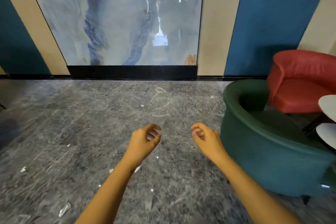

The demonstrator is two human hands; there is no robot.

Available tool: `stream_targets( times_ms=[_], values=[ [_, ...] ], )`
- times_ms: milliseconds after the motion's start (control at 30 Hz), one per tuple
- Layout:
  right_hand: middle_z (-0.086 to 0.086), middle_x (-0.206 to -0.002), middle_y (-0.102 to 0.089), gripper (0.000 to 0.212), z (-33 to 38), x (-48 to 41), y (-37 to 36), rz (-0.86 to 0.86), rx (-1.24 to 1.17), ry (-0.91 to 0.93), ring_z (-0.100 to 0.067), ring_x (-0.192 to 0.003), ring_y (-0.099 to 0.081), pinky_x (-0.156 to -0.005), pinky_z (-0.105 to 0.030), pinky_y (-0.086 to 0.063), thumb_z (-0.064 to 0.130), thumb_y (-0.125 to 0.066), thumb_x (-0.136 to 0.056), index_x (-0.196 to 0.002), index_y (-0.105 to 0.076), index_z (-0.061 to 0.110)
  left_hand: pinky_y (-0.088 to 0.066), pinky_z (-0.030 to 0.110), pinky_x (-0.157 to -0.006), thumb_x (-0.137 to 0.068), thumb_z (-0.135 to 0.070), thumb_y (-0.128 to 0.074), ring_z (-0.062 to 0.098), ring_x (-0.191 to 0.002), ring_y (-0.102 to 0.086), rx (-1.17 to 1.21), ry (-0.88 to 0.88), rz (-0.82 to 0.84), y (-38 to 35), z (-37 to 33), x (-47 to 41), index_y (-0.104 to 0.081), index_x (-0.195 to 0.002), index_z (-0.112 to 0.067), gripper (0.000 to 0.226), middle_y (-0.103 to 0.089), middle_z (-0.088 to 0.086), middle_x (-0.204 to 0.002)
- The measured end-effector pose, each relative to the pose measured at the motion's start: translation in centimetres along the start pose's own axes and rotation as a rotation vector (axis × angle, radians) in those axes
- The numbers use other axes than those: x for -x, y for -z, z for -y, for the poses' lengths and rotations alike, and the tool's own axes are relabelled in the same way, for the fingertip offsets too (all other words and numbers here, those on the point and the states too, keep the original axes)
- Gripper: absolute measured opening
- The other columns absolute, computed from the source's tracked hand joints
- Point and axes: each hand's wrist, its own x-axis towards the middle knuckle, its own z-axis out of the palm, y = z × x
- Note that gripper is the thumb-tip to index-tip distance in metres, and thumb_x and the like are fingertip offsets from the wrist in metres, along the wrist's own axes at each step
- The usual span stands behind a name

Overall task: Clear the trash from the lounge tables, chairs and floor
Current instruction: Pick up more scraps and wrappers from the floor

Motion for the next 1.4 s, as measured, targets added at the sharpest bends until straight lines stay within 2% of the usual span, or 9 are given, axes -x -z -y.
stream_targets(
  times_ms=[233, 467, 667, 800, 967, 1100, 1233, 1333, 1400],
  values=[
    [-0.005, -0.095, -0.065, 0.02, -5.9, -22.7, -4.8, 0.045, -0.007, -0.003, -0.021, -0.087, -0.062, -0.078, -0.035, -0.052, 0.011, -0.054, -0.09, -0.11, -0.06, 0.011, -0.044, 0.006, -0.062, -0.083, -0.007, -0.064, 0.008, -0.068, -0.06, 0.004, 0.015, -0.003, -3.9, 7.3, -22.2, -0.066, -0.093, -0.014, 0.013, -0.064, -0.002, -0.076],
    [-0.005, -0.095, -0.064, 0.018, -8.5, -47.0, -3.8, 0.011, -0.022, -0.032, -0.02, -0.086, -0.061, -0.079, -0.032, -0.05, 0.01, -0.057, -0.089, -0.107, -0.061, 0.009, -0.045, 0.006, -0.064, -0.086, -0.012, -0.063, -0.002, -0.071, -0.058, 0.015, 0.0, 0.071, -6.3, 9.7, -46.7, -0.062, -0.093, -0.024, 0.014, -0.062, -0.01, -0.078],
    [-0.006, -0.1, -0.067, 0.018, -12.4, -63.4, -4.8, -0.065, -0.048, -0.102, -0.018, -0.086, -0.062, -0.08, -0.035, -0.053, 0.009, -0.057, -0.09, -0.107, -0.063, 0.01, -0.048, 0.009, -0.064, -0.086, -0.011, -0.064, 0.005, -0.073, -0.061, 0.045, -0.021, 0.124, -9.4, 13.0, -65.0, -0.063, -0.093, -0.024, 0.015, -0.064, -0.008, -0.078],
    [-0.003, -0.099, -0.067, 0.017, -16.6, -74.6, -6.6, -0.113, -0.024, -0.186, -0.011, -0.078, -0.059, -0.068, -0.023, -0.048, 0.015, -0.056, -0.091, -0.106, -0.063, 0.013, -0.044, 0.006, -0.063, -0.084, -0.005, -0.062, 0.006, -0.071, -0.06, 0.026, -0.105, 0.183, -12.0, 16.0, -78.6, -0.065, -0.097, -0.017, 0.017, -0.064, -0.004, -0.078],
    [-0.004, -0.095, -0.064, 0.015, -19.4, -88.4, -7.1, -0.128, -0.018, -0.316, -0.018, -0.081, -0.062, -0.071, -0.033, -0.051, 0.018, -0.054, -0.092, -0.106, -0.06, 0.016, -0.044, 0.007, -0.064, -0.083, -0.005, -0.063, 0.005, -0.069, -0.059, -0.011, -0.208, 0.273, -13.9, 17.6, -95.1, -0.067, -0.098, -0.014, 0.017, -0.063, -0.006, -0.078],
    [0.003, -0.088, -0.059, 0.014, -21.9, -97.4, -4.5, -0.21, 0.025, -0.356, -0.011, -0.074, -0.056, -0.067, -0.025, -0.046, 0.019, -0.055, -0.091, -0.104, -0.06, 0.016, -0.045, 0.007, -0.066, -0.085, -0.01, -0.063, 0.003, -0.072, -0.058, -0.009, -0.268, 0.361, -16.7, 16.6, -107.3, -0.065, -0.1, -0.018, 0.017, -0.064, -0.007, -0.08],
    [0.001, -0.089, -0.06, 0.016, -26.3, -104.9, -0.4, -0.36, 0.041, -0.401, -0.014, -0.079, -0.056, -0.073, -0.03, -0.048, 0.016, -0.055, -0.091, -0.105, -0.06, 0.013, -0.044, 0.003, -0.066, -0.084, -0.009, -0.063, -0.001, -0.072, -0.057, 0.01, -0.357, 0.434, -22.2, 14.5, -117.8, -0.065, -0.1, -0.021, 0.02, -0.063, -0.006, -0.081],
    [0.003, -0.084, -0.058, 0.014, -30.7, -110.9, 2.1, -0.466, 0.05, -0.431, -0.006, -0.07, -0.052, -0.065, -0.018, -0.04, 0.015, -0.056, -0.09, -0.103, -0.06, 0.012, -0.046, 0.009, -0.069, -0.084, -0.01, -0.062, 0.002, -0.075, -0.06, 0.017, -0.421, 0.482, -27.6, 13.4, -125.5, -0.064, -0.1, -0.023, 0.021, -0.064, -0.007, -0.082],
    [-0.001, -0.084, -0.059, 0.015, -34.2, -115.1, 3.8, -0.526, 0.056, -0.444, -0.008, -0.069, -0.052, -0.066, -0.018, -0.038, 0.012, -0.056, -0.09, -0.104, -0.061, 0.008, -0.048, 0.01, -0.069, -0.084, -0.01, -0.062, 0.005, -0.075, -0.062, 0.033, -0.442, 0.517, -31.5, 12.5, -131.0, -0.065, -0.1, -0.021, 0.02, -0.066, -0.005, -0.082]
  ],
)
